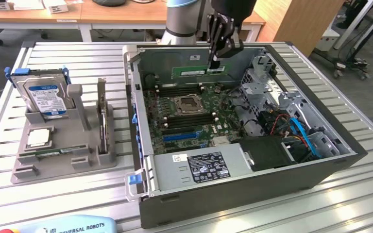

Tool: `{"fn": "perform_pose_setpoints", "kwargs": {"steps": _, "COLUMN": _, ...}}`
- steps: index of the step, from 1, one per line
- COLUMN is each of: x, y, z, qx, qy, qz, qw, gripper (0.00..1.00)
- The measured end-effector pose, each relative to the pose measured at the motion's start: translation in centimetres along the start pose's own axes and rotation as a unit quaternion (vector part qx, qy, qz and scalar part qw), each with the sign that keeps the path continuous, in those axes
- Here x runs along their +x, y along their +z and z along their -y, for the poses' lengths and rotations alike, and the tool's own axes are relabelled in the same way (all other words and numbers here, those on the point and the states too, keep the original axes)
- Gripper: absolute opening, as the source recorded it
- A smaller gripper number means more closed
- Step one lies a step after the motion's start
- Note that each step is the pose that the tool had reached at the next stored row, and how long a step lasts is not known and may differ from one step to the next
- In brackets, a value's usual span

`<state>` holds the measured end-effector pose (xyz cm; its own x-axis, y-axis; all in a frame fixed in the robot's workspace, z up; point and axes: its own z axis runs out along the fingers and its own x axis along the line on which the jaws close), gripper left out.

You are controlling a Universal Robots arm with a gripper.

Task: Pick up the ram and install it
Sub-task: 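Pick up the ram and move it above insertion slot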

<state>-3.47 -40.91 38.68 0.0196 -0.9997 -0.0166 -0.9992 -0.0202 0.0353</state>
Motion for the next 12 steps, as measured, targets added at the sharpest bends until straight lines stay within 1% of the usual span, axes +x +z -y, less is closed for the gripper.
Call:
{"fn": "perform_pose_setpoints", "kwargs": {"steps": 5, "x": 0.0, "y": 0.70, "z": 0.02, "qx": 0.0000, "qy": 0.001, "qz": 0.0001, "qw": 1.0000, "gripper": 0.11}}
{"fn": "perform_pose_setpoints", "kwargs": {"steps": 12, "x": 0.0, "y": 1.34, "z": 0.05, "qx": 0.0000, "qy": 0.004, "qz": 0.0001, "qw": 1.0000, "gripper": 0.11}}
